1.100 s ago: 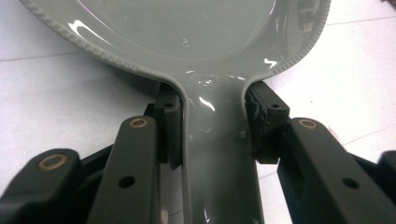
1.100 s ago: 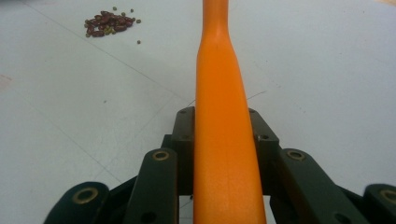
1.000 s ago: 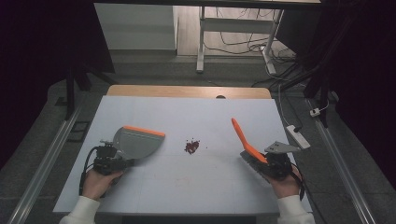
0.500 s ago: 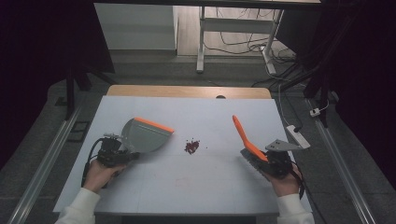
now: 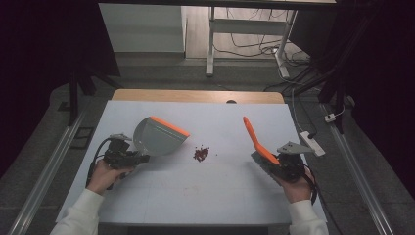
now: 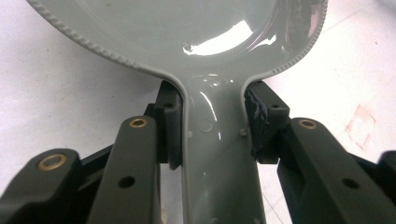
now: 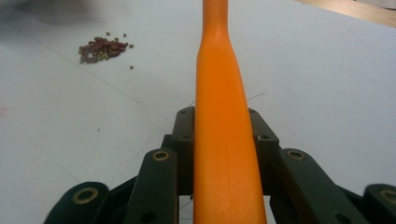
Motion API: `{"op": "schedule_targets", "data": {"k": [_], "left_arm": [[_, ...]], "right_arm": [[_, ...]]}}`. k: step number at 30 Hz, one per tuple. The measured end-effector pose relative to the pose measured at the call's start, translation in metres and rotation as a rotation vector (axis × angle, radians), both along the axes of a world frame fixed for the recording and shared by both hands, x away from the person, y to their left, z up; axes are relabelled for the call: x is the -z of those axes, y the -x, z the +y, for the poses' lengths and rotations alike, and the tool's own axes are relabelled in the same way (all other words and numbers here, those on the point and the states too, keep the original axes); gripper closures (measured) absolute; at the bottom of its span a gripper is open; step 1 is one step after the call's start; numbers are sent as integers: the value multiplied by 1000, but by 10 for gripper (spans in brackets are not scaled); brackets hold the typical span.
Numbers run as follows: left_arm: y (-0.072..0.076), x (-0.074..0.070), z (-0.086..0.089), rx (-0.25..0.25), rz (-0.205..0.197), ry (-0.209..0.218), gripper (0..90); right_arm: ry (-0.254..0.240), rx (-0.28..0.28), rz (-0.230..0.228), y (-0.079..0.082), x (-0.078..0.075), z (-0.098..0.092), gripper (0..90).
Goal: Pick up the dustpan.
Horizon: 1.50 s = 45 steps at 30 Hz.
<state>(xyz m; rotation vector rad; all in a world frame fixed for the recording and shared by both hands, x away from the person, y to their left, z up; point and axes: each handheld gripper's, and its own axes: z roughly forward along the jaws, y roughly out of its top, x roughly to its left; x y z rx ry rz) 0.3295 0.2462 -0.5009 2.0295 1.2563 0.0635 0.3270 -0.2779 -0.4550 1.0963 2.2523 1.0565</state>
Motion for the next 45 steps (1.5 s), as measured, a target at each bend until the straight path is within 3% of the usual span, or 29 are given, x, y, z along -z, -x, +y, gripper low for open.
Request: {"op": "schedule_targets", "data": {"k": [3, 18, 32, 40, 45], "left_arm": [[6, -4, 2, 23, -26, 15, 610], [10, -7, -2, 106, -41, 44, 610], [22, -9, -4, 235, -62, 6, 610], [22, -8, -10, 265, -56, 7, 610], [22, -5, -18, 301, -47, -16, 610]], "right_arm": [[-7, -6, -2, -4, -2, 4, 702], [-15, -67, -7, -21, -9, 33, 702], [-19, -106, 2, -39, -7, 55, 702], [-14, -129, 4, -48, -5, 71, 702], [-18, -136, 7, -57, -3, 85, 702]]}}
